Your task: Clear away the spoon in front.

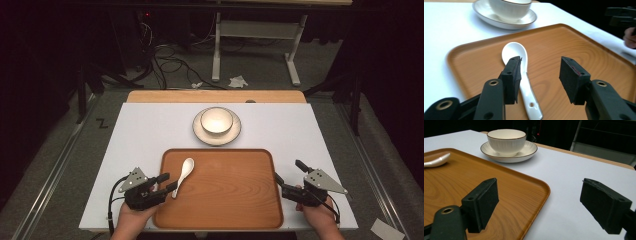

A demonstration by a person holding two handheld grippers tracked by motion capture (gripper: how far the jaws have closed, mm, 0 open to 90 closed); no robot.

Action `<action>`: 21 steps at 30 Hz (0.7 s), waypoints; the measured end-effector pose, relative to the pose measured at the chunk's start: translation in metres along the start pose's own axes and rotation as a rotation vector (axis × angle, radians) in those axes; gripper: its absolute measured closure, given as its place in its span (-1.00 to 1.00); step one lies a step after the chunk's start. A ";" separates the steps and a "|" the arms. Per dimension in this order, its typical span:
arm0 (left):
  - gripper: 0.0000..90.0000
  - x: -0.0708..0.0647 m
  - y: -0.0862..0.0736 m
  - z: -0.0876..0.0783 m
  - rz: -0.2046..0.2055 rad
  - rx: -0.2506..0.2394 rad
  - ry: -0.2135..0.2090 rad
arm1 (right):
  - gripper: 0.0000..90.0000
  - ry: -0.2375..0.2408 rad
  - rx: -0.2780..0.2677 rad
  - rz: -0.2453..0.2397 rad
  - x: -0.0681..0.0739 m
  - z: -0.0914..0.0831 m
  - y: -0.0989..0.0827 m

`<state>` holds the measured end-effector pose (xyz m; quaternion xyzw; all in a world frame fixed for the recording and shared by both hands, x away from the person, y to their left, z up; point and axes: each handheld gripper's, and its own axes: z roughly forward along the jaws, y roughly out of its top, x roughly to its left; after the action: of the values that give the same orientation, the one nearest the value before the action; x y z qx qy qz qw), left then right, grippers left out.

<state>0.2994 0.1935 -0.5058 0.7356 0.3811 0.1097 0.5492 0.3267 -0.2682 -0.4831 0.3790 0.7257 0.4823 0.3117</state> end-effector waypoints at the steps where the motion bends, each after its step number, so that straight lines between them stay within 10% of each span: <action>1: 0.17 0.000 -0.001 -0.001 0.004 0.013 0.003 | -0.63 0.001 -0.002 -0.004 -0.001 0.000 0.000; 9: 1.00 0.005 0.000 -0.006 -0.010 0.019 0.010 | -0.63 -0.001 -0.008 0.003 -0.002 -0.003 0.000; 16: 1.00 0.010 0.002 -0.019 -0.026 -0.001 0.085 | -0.63 0.005 -0.008 -0.001 -0.002 -0.002 0.000; 21: 1.00 0.011 0.000 -0.014 -0.005 0.096 0.168 | -0.63 0.009 -0.007 0.007 -0.001 -0.002 0.001</action>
<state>0.2988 0.2115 -0.5036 0.7486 0.4322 0.1511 0.4796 0.3255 -0.2696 -0.4817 0.3782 0.7240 0.4877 0.3081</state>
